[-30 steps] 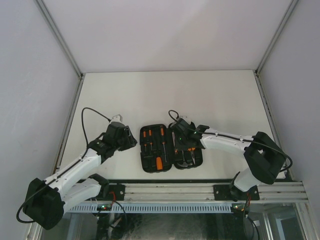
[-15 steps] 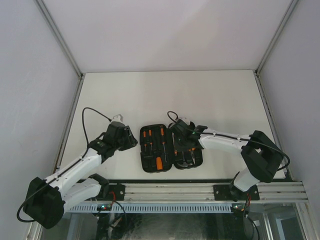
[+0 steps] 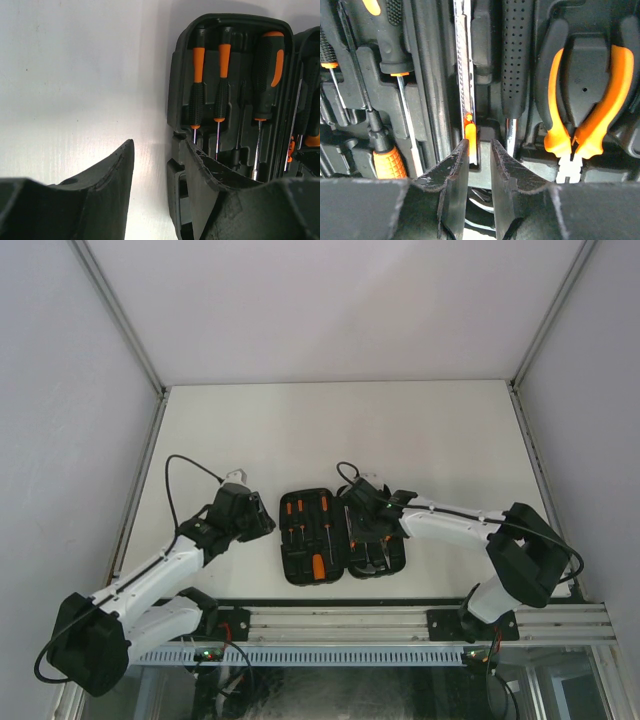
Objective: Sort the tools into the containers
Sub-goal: Place the utility knife in the storage box.
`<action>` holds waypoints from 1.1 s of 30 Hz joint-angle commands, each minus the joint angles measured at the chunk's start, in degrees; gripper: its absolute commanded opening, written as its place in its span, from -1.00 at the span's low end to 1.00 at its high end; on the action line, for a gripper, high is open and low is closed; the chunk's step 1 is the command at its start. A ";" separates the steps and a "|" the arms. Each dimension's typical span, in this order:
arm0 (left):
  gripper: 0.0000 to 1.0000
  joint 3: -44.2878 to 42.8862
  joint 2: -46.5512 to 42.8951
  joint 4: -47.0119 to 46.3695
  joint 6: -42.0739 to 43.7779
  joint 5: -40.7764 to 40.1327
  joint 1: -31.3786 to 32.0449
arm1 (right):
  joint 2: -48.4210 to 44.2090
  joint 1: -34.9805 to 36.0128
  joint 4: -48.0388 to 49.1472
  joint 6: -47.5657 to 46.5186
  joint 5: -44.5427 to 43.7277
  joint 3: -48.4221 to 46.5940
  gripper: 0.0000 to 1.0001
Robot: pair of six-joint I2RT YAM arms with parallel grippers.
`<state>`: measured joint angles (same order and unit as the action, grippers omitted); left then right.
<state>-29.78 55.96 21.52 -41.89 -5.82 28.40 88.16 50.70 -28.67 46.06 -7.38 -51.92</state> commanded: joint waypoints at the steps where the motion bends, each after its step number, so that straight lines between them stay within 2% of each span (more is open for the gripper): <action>1: -0.03 0.47 0.20 -1.83 0.23 0.38 -0.28 | -2.16 -0.31 -1.11 -1.05 -1.90 -2.17 -0.55; 8: -0.04 0.64 0.38 -1.84 0.10 0.25 -0.28 | -1.24 -0.77 0.04 -1.88 -0.67 -3.23 -0.66; 21: -0.05 0.69 0.57 -1.83 0.14 0.31 -0.28 | 1.10 -1.86 0.94 -4.04 -0.07 -6.01 -0.67; 33: -0.07 0.72 1.29 -1.83 0.13 0.37 -0.28 | 3.66 -3.88 2.02 -6.30 1.46 -6.76 -0.92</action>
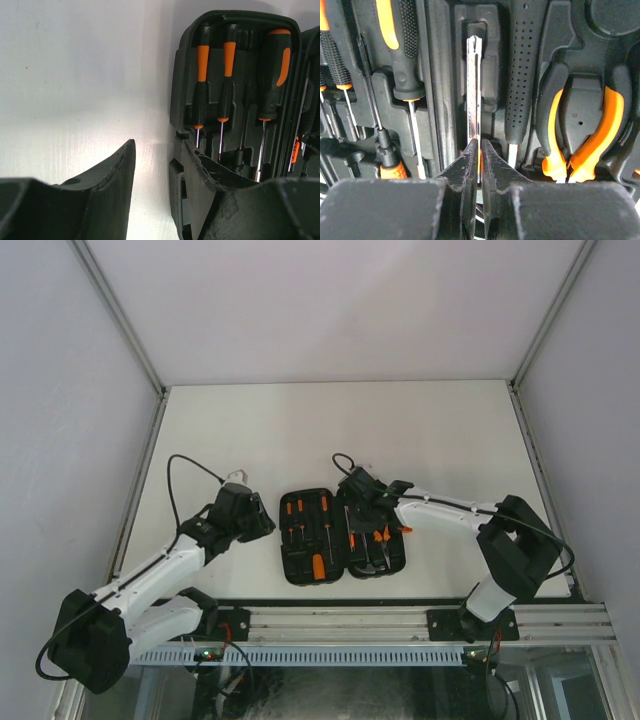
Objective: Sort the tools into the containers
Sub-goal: Place the utility knife in the storage box.
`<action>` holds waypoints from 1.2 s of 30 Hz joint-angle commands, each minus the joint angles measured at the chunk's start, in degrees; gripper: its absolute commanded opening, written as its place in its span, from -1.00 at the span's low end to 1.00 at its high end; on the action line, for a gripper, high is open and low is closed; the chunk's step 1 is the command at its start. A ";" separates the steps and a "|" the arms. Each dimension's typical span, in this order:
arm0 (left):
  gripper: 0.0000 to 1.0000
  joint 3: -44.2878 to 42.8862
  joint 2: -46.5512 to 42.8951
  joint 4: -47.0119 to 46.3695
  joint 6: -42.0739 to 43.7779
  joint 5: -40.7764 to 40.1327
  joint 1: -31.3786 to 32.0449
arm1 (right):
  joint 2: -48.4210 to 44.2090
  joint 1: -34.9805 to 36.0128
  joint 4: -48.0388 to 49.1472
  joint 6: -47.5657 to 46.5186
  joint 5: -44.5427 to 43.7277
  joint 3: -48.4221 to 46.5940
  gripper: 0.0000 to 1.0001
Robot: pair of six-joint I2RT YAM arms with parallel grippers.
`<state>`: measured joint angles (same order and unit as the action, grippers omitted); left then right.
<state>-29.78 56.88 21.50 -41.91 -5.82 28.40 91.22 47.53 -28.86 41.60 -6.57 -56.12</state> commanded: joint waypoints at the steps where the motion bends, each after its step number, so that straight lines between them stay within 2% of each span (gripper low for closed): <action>1: -0.07 0.65 0.46 -1.81 0.15 0.33 -0.28 | 0.70 -0.76 2.27 -2.02 0.75 -2.63 -0.92; 36: -0.11 -0.19 2.43 -2.25 0.43 0.55 -0.28 | 6.70 -0.69 -0.72 -3.46 1.96 -6.01 -0.98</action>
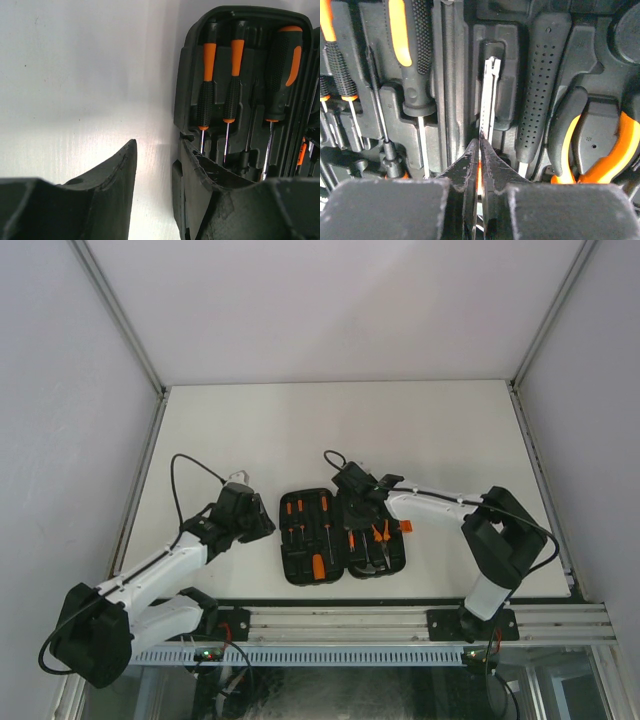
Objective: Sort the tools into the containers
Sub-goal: Place the utility knife in the storage box.
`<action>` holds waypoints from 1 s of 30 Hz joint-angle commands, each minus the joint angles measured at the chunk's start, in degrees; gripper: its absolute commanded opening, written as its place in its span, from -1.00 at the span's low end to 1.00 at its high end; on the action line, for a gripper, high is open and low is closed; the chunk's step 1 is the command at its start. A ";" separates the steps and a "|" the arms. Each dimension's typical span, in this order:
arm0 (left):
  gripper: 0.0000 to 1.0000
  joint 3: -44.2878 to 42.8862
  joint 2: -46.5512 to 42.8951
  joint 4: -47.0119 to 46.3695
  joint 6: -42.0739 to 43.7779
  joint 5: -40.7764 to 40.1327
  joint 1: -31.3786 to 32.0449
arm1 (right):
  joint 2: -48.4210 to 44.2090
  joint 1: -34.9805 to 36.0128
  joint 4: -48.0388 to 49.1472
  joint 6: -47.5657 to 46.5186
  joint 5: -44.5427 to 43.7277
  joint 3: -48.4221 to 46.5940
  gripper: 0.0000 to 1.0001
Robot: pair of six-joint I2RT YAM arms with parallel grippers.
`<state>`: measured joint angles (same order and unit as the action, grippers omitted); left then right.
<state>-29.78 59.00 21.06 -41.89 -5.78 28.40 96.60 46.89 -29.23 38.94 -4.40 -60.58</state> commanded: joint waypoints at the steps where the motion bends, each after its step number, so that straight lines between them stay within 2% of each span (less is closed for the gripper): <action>1: -0.11 -0.19 0.28 -1.81 0.46 0.53 -0.29 | 1.46 0.02 -0.58 -0.84 -0.29 -1.57 -0.98; 10: -0.12 -0.39 0.81 -2.16 0.49 0.92 -0.28 | 1.57 0.30 -1.83 -1.03 -1.18 -2.16 -1.00; 30: -0.13 0.71 -1.16 -2.07 0.14 0.48 -0.28 | 11.19 3.28 -7.36 -0.62 0.07 -3.23 -1.00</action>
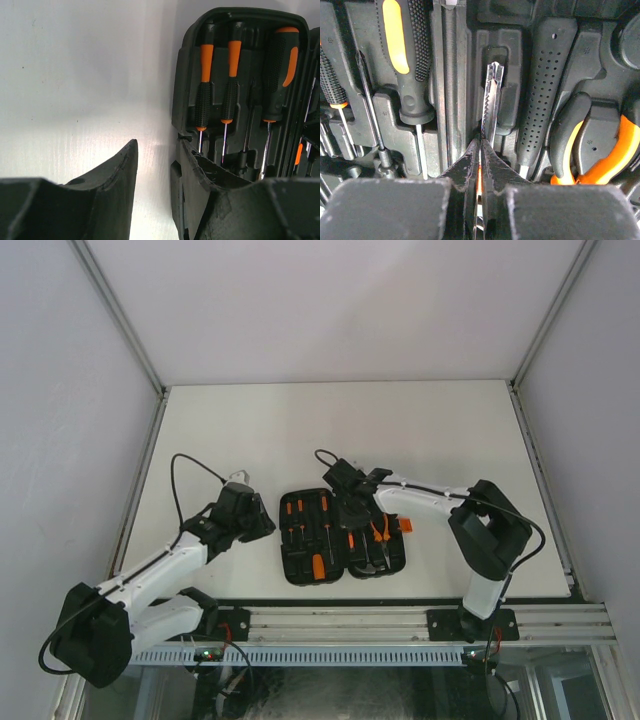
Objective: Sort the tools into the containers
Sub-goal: Place the utility knife in the storage box, then close the storage box at the center of the board.
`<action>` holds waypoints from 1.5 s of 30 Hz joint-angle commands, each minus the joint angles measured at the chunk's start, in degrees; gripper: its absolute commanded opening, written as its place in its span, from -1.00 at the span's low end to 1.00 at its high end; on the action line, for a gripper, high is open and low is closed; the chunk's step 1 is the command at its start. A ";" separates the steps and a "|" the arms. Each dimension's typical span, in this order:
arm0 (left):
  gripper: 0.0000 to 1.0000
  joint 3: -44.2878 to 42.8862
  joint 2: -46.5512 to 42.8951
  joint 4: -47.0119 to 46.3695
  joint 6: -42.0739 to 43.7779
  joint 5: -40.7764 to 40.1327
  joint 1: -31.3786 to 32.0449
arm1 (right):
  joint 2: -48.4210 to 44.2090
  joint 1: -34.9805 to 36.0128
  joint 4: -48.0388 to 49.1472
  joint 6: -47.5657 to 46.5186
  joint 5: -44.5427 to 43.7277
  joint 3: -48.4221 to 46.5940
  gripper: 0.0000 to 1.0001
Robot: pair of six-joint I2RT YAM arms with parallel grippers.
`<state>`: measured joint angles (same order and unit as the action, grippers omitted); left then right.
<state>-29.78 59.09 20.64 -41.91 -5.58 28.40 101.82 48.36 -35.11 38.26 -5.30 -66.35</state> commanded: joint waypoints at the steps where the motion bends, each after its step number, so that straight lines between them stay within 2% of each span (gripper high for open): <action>1: -0.13 0.75 -1.24 -1.66 0.16 0.27 -0.28 | 5.71 1.97 -1.53 0.06 0.72 2.54 -1.00; 6: -0.11 0.61 -2.11 -1.25 0.16 -0.06 -0.28 | 0.71 1.83 -0.83 -1.92 0.26 1.19 -0.97; 14: -0.02 -0.75 -4.83 0.63 0.42 -1.12 -0.28 | -10.22 1.39 5.91 -6.33 2.51 -1.04 -0.75; 18: 0.04 -1.12 -6.01 1.06 0.56 -1.29 -0.28 | -14.76 1.21 6.20 -7.21 -1.07 -0.84 -0.65; 23: 0.11 -1.08 -6.21 -0.41 1.33 0.88 -0.28 | -22.20 0.06 5.91 -6.49 -6.48 4.20 -0.59; 29: 0.14 0.90 -5.06 -6.91 1.65 8.04 -0.28 | -33.41 -6.78 7.76 -4.94 -5.57 14.87 -0.54; 32: 0.10 1.13 -2.92 -9.50 2.24 11.71 -0.28 | -39.37 -13.74 9.85 -4.50 -0.14 21.12 -0.54; 37: 0.04 1.49 -0.10 -9.74 2.28 12.00 -0.28 | -47.31 -23.85 10.69 -4.88 8.29 29.16 -0.54; 45: 0.01 4.50 1.49 -11.83 2.58 15.03 -0.28 | -50.59 -28.34 9.42 -6.42 10.93 31.80 -0.55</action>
<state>-27.62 60.42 12.29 -40.82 5.67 28.40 52.47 21.02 -27.64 33.17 2.63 -34.63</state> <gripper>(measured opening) 0.512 0.228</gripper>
